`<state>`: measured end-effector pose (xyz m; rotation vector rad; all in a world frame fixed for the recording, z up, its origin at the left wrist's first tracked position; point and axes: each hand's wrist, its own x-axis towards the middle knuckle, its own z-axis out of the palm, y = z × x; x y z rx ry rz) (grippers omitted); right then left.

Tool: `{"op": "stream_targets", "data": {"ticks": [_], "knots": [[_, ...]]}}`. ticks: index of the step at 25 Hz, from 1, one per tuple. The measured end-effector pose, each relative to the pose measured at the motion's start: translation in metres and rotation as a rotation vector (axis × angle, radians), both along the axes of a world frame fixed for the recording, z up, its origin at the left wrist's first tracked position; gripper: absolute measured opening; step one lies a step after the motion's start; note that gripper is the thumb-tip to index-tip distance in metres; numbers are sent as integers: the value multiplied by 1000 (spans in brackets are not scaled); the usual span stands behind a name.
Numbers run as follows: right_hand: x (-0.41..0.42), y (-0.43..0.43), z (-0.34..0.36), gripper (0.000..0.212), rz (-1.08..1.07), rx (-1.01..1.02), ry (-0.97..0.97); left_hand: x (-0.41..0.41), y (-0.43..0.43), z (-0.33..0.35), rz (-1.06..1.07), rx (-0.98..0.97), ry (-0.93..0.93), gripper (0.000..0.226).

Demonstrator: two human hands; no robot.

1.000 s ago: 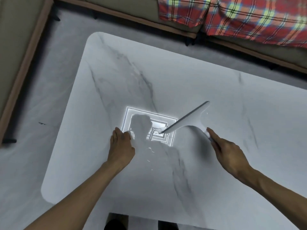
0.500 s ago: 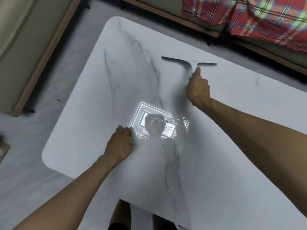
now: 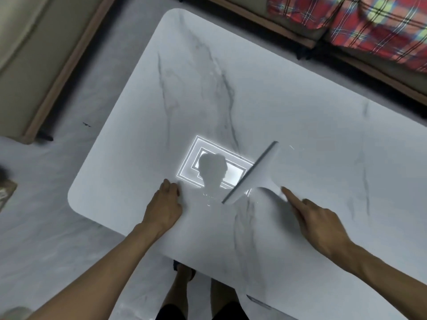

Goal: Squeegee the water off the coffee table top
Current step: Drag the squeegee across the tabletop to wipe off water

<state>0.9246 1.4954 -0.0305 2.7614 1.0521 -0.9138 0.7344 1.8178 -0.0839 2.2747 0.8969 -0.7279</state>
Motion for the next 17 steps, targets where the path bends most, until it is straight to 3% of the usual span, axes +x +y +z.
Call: {"op": "stream_targets", "data": {"ticks": [4, 8, 10, 13, 17], "knots": [[-19, 6, 29, 58, -47, 55, 2, -17, 8, 9, 122, -46, -48, 28], [-64, 110, 17, 78, 226, 153, 133, -40, 31, 16, 323, -8, -84, 30], [-99, 164, 2, 75, 385, 192, 224, -57, 46, 17, 404, 17, -81, 29], [-127, 204, -17, 77, 622, 148, 238, -84, 56, 15, 357, -15, -32, 20], [-104, 154, -20, 87, 549, 139, 199, -98, 45, 8, 271, -84, -26, 35]]}}
